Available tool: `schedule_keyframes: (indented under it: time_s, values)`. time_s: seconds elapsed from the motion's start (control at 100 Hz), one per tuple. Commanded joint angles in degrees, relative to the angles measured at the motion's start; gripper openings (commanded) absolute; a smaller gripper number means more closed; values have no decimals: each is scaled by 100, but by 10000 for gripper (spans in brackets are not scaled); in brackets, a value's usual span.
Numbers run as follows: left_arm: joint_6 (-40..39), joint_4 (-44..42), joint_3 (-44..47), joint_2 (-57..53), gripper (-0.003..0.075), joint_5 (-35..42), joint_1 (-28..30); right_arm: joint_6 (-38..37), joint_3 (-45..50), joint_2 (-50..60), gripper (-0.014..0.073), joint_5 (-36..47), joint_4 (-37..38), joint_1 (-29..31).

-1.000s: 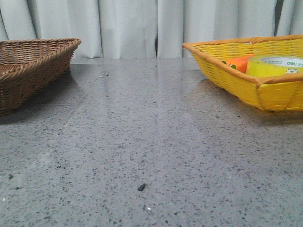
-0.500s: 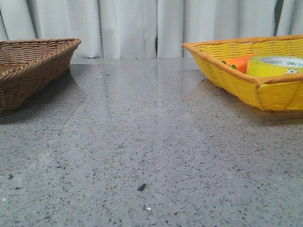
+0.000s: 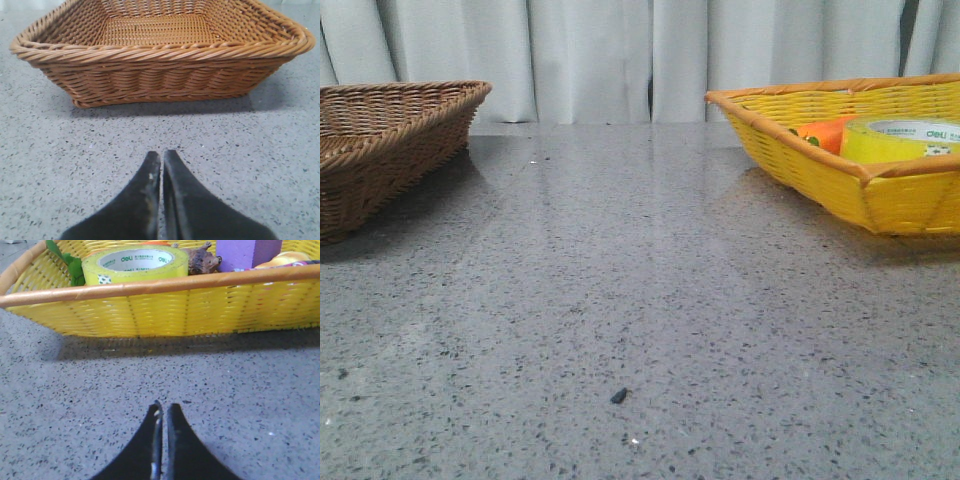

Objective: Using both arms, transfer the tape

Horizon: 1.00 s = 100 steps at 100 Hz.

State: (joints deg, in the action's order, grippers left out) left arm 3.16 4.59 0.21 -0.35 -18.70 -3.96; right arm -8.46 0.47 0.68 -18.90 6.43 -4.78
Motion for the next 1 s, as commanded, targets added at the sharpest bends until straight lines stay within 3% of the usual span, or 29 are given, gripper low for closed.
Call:
schedule_keyframes:
  time_s: [0.0, 0.36, 0.49, 0.56, 0.67, 0.78, 0.9, 0.99]
  values:
    - [-46, 52, 45, -167, -21, 320, 13, 59, 137, 102, -68, 207, 9, 30]
    - [-46, 52, 45, -167, -21, 320, 13, 59, 137, 102, -68, 233, 21, 30]
    - [-46, 144, 45, -167, -21, 528, 13, 59, 137, 102, -68, 853, 208, 30]
    - [-58, 905, 45, -167, -21, 878, 13, 37, 137, 102, -68, 1699, 5, 30]
    - [-58, 3644, 45, -167, -21, 1306, 13, 37, 137, 102, -68, 3046, -905, 30]
    - [-58, 5330, 45, -167, -21, 1695, 13, 37, 115, 102, -68, 3250, -1734, 30]
    - [-58, 5647, 45, -167, -21, 2067, 13, 37, 68, 90, -67, 3163, -2879, 30]
    - [-48, 5632, -6, -167, -20, 2254, 13, 37, -201, 52, -67, 3199, -3033, 30]
